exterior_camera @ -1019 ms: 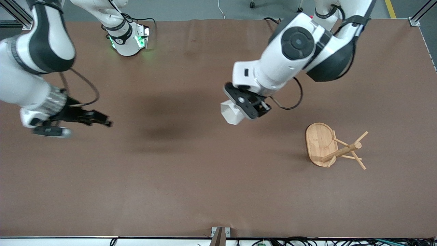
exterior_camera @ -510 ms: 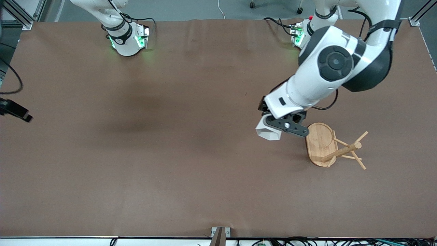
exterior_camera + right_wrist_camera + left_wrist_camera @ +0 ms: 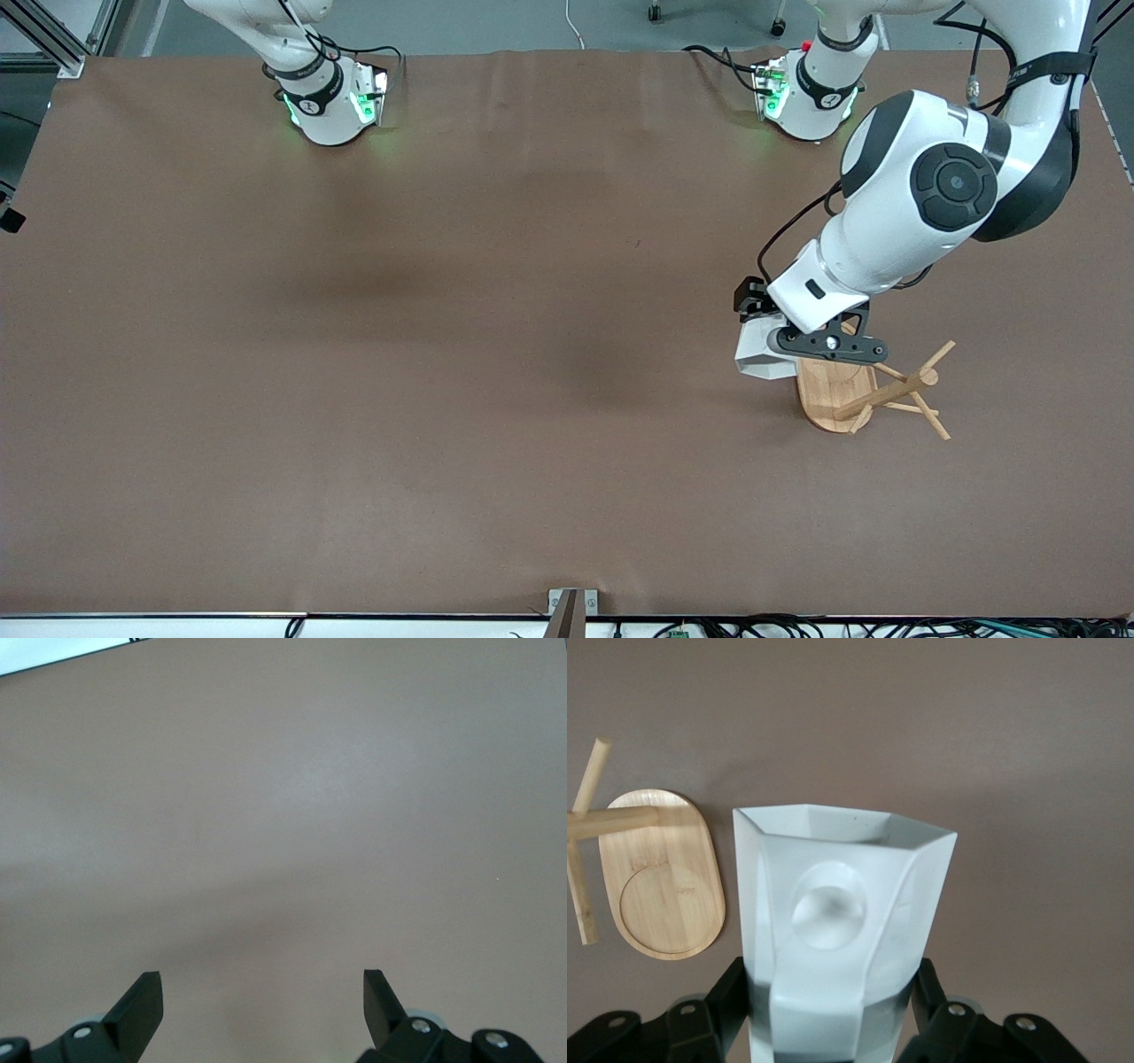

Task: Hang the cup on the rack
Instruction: 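Carry the cup with the left gripper over the wooden rack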

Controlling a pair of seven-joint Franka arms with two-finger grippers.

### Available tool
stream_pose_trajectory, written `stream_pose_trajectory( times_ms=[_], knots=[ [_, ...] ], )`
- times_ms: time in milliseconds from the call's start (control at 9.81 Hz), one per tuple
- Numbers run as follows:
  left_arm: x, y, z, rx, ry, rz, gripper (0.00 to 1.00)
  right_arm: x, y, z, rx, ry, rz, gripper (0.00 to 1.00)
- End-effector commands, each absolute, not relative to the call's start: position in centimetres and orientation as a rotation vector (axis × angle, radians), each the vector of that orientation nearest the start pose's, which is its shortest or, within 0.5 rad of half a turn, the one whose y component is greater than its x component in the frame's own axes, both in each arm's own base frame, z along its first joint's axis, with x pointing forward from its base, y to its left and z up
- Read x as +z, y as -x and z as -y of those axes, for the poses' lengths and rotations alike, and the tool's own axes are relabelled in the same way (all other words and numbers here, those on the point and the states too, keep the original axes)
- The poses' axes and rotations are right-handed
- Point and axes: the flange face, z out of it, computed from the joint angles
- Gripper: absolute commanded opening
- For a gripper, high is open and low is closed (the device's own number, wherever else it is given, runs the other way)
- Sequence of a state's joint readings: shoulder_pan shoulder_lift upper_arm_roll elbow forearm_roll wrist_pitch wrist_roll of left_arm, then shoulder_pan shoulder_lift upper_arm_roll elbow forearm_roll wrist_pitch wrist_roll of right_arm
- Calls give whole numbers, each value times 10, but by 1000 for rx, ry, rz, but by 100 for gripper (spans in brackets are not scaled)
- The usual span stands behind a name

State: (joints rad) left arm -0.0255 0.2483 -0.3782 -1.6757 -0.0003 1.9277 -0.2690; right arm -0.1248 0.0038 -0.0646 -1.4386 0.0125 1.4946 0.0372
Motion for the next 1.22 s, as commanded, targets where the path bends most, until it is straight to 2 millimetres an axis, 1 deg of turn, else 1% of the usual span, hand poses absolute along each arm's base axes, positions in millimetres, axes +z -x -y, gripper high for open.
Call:
stream_pose_trajectory(
  times_ms=[0, 102, 204, 306, 408, 510, 611, 713, 917, 1019, 1121],
  knots=[
    [438, -559, 211, 25, 3190, -260, 0, 673, -537, 98, -103, 3136, -322, 100],
    [431, -558, 204, 41, 3173, -387, 0, 672, -536, 100, -93, 3136, -322, 100],
    [426, -558, 201, 45, 3160, -484, 0, 671, -537, 100, -91, 3136, -322, 100],
    [419, -558, 196, 60, 3152, -524, 0, 672, -536, 100, -91, 3136, -322, 100],
    [416, -560, 189, 65, 3140, -601, 0, 671, -536, 100, -88, 3136, -322, 100],
    [414, -566, 172, 67, 3126, -663, 0, 672, -537, 99, -95, 3137, -320, 100],
    [412, -567, 165, 70, 3115, -707, 0, 673, -536, 99, -100, 3136, -320, 100],
    [412, -569, 162, 68, 3122, -703, 0, 672, -536, 99, -96, 3136, -320, 100],
    [406, -580, 136, 77, 3188, -702, 0, 671, -536, 99, -88, 3136, -320, 100],
    [404, -585, 132, 47, 3233, -714, 0, 671, -537, 99, -91, 3136, -320, 100],
    [401, -587, 129, 37, 3241, -709, 0, 672, -536, 99, -93, 3136, -320, 100]
  ],
)
